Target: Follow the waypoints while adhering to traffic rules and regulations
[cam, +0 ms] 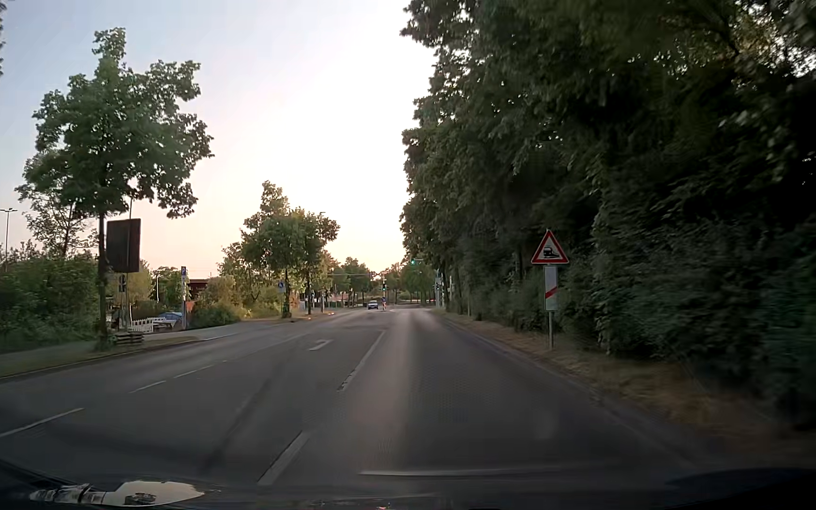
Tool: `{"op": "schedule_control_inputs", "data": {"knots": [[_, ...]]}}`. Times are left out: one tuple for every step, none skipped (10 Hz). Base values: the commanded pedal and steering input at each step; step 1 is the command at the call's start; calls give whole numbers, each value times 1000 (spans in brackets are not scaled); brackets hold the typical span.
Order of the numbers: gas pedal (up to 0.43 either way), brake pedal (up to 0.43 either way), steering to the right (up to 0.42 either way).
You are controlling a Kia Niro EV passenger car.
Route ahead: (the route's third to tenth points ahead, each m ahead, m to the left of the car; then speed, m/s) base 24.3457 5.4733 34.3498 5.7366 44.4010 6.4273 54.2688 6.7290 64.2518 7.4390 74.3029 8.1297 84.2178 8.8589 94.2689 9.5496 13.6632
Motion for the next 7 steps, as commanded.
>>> {"op": "schedule_control_inputs", "data": {"knots": [[150, 18, -16], [150, 18, -15], [150, 12, -15], [150, 18, -15], [157, 18, -15], [157, 18, -14], [157, 12, -14]]}}
